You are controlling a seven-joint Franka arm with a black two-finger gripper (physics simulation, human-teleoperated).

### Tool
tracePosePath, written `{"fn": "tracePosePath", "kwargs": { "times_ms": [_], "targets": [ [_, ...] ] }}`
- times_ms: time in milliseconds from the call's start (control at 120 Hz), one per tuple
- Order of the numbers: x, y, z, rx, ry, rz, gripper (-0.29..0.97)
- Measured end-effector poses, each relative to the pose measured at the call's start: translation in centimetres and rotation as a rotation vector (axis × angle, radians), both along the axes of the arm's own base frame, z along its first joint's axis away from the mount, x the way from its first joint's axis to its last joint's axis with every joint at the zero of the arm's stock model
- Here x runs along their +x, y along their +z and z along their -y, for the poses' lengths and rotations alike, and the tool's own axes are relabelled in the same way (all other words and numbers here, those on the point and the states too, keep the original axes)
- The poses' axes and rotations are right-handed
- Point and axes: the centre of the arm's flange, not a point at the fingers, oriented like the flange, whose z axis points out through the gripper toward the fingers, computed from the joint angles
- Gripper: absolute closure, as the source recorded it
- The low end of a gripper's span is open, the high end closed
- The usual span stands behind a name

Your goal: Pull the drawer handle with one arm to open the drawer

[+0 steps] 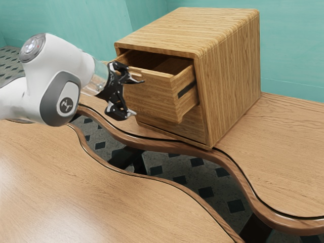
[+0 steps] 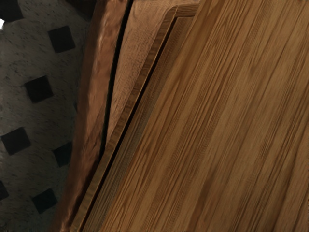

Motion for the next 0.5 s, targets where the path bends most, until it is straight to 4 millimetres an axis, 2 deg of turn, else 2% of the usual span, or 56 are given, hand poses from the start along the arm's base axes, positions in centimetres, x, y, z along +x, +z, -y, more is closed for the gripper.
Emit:
{"fn": "tracePosePath", "kwargs": {
  "times_ms": [92,158,233,300,367,400,425,458,500],
  "targets": [
    [-1.7,-0.6,-0.2,-0.004,-0.004,0.002,0.01],
    [-4.7,0.6,-0.5,0.006,0.011,0.027,0.01],
    [-7.3,1.7,0.5,0.026,0.014,0.054,0.0],
    [-9.0,1.8,1.3,0.039,0.013,0.063,0.0],
    [-11.6,3.0,2.9,0.075,0.014,0.089,0.0],
    [-12.1,4.5,3.5,0.086,0.011,0.097,0.0],
    [-12.1,6.4,4.1,0.09,0.006,0.1,0.0],
    [-11.3,10.1,5.1,0.083,-0.008,0.083,0.0],
    [-10.2,13.1,6.2,0.066,-0.026,0.026,0.0]
  ]
}}
